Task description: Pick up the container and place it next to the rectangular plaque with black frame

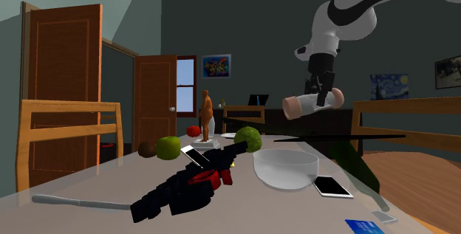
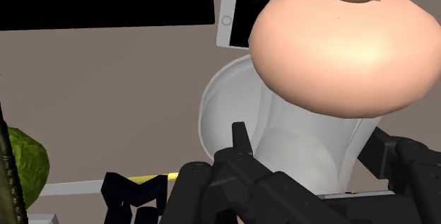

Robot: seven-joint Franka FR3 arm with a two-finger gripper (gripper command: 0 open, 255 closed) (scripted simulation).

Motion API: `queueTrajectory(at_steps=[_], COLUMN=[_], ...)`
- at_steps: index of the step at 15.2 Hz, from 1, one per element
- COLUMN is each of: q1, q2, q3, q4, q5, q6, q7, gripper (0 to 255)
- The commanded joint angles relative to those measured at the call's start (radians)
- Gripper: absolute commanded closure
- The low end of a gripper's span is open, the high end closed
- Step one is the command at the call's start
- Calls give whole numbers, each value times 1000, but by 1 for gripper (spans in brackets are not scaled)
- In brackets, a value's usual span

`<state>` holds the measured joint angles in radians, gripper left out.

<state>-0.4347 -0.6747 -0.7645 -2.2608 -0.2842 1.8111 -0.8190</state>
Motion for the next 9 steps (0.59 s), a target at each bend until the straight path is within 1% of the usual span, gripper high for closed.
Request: queueTrajectory(at_steps=[1,3,4,9], q1=[-9,-11,-10,-13], q2=[3,11,20,19], q3=[-45,-89,-124,-150], q4=[28,59,84,24], q5=[-16,-28,-35,-50], q6=[-16,-29,-38,25], q7=[-53,-102,-138,-142], gripper=[255,255,255,255])
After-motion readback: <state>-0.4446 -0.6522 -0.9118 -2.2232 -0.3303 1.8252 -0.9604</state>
